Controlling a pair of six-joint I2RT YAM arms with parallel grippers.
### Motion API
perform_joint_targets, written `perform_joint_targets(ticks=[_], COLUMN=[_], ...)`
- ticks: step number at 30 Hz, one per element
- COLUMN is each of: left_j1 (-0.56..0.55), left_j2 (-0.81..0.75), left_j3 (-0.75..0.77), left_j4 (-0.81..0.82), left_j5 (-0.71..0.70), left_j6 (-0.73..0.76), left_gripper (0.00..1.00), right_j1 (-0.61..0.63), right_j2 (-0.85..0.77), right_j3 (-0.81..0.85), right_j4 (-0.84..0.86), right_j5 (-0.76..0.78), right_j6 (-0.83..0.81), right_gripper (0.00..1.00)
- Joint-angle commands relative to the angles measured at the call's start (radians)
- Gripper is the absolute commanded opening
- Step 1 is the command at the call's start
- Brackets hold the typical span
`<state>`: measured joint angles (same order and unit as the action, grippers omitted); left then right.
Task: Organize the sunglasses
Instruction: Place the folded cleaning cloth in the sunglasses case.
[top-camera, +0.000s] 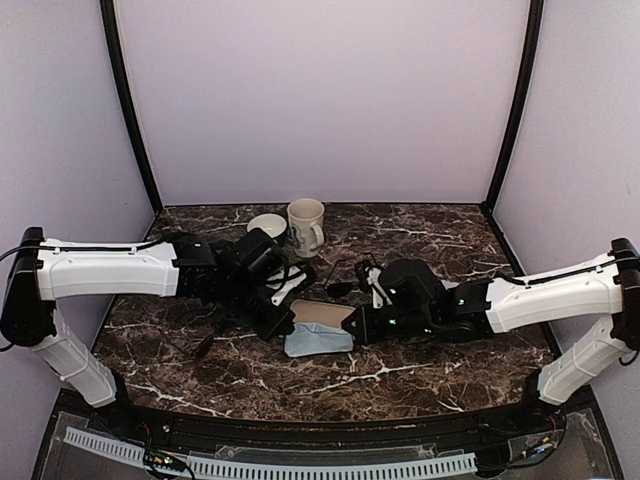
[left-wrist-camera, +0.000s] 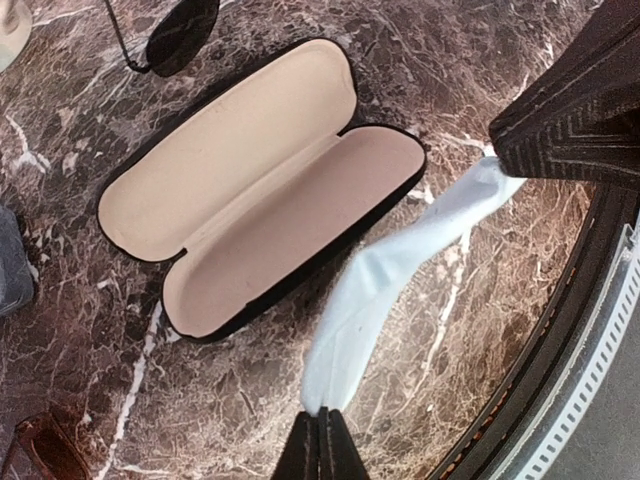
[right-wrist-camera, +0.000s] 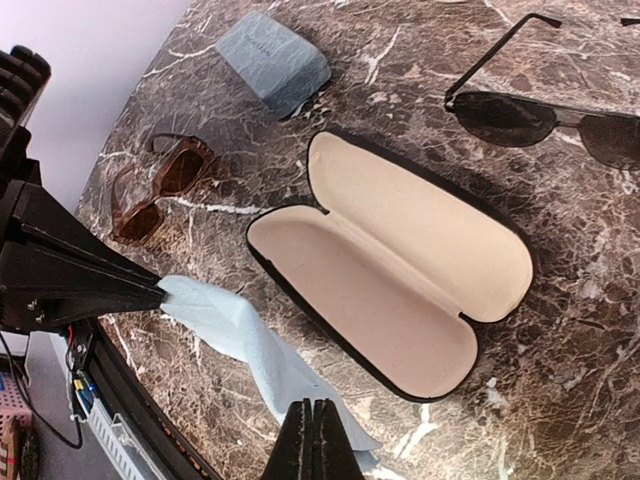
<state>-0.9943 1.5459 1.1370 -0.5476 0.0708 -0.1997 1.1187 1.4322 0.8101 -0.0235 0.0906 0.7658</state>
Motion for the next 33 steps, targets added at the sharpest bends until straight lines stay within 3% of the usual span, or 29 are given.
perform_joint_targets(ticks=[1,12,33], left_j1=[0.002,0.025,0.084], left_j2=[-0.002,0.091,0.165], left_j3=[-0.015,0.037,0.103], left_j4=[0.022,0.037,0.050], left_j5=[-0.058,-0.111,-0.076], left_j6=[-0.037,-0.024,0.024], left_gripper=[0.00,0.00,0.00], right_j1=[0.007,-0.008,-0.086], right_j2=[0.018,0.092,0.154], right_j3=[0.008,0.060,0.106], right_j4=[0.006,-0.018,-0.043], right_j5=[0.066,0.107,0.059], right_j6=[0.020,0.018,-0.023], right_gripper=[0.00,0.00,0.00])
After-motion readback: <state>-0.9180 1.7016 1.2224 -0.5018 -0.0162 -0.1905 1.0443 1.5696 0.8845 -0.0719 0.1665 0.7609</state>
